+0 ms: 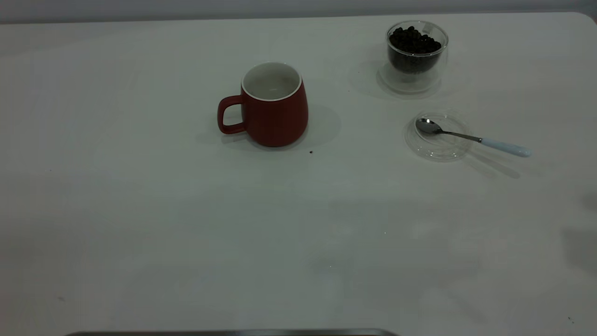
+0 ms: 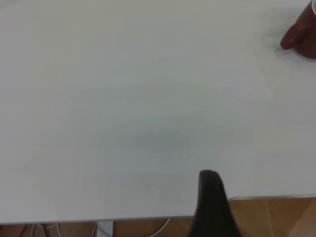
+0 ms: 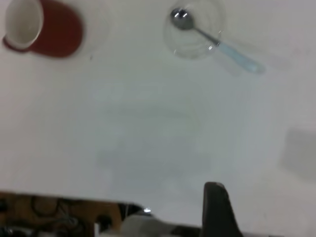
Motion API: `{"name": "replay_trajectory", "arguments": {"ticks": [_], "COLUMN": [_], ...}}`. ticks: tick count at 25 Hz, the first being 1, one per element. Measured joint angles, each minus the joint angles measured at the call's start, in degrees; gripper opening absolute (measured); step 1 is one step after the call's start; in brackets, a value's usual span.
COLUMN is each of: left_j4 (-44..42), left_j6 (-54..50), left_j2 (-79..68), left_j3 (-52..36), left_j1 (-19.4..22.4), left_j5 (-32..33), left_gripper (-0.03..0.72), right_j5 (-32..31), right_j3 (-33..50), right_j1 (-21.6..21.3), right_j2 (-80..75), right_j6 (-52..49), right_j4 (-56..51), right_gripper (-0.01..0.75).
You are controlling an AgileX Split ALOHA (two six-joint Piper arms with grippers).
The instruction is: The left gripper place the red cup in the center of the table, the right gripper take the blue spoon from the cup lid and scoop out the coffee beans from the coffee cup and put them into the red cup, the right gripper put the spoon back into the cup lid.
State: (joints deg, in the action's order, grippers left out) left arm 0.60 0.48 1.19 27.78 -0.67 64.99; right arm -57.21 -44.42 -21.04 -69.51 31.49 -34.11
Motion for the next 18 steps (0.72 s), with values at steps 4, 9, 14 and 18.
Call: {"name": "replay_trajectory", "arguments": {"ticks": [4, 9, 14, 18], "left_j4": [0.0, 0.0, 0.0, 0.0], "left_j6": [0.0, 0.0, 0.0, 0.0], "left_j2": [0.0, 0.0, 0.0, 0.0], "left_j3": [0.0, 0.0, 0.0, 0.0], "left_j1": [0.0, 0.0, 0.0, 0.0], "left_j5": [0.0, 0.0, 0.0, 0.0], "left_gripper": [0.587, 0.587, 0.587, 0.587], "right_j5": [-4.25, -7.54, -13.27, -13.5], "right_j3": [0.33, 0.33, 0.39, 0.39], "right_j1": [0.0, 0.0, 0.0, 0.0], "right_j2": [8.85, 18.93, 29.71, 38.25], "right_j6": [0.0, -0.31, -1.44, -1.46], "right_j4": [2.28, 5.31, 6.15, 9.47], "right_gripper": [0.505, 0.487, 0.467, 0.45]}}
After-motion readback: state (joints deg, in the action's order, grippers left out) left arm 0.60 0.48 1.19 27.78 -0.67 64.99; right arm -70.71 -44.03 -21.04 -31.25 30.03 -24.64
